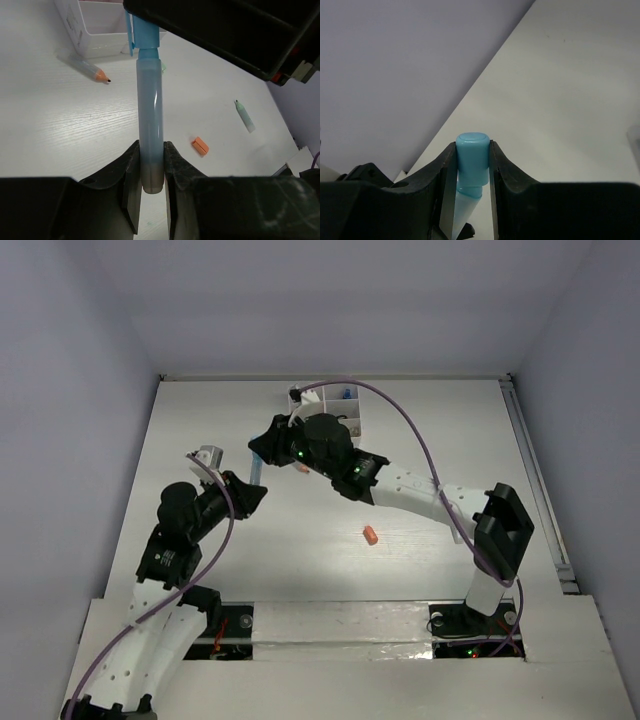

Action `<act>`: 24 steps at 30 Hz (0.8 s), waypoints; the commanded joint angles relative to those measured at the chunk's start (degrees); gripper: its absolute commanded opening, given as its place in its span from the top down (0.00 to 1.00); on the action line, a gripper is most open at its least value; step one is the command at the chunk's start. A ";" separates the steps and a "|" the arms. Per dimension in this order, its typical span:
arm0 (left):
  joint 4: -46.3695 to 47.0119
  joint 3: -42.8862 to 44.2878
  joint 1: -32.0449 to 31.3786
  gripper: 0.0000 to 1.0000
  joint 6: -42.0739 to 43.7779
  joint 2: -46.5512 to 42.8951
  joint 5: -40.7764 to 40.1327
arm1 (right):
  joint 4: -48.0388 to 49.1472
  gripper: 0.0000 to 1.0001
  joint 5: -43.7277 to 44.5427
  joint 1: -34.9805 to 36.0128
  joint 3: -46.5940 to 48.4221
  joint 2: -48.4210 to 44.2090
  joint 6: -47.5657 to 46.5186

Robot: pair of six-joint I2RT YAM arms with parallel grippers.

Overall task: Sort the stationery into containers
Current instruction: Close the pen cap on the pen.

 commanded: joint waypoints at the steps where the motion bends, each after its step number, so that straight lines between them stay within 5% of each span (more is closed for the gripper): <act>1: 4.28 3.65 0.49 1.00 0.88 0.26 -1.21 | 0.57 1.00 1.88 1.34 2.39 0.50 0.55; 15: 4.62 4.80 0.49 1.00 -0.44 -0.44 -8.59 | 10.23 1.00 -2.25 1.34 -4.98 -4.24 9.24; 24: 12.70 3.22 -2.67 1.00 -4.39 -2.03 -15.27 | 12.61 1.00 -10.33 1.34 -7.36 -6.00 13.56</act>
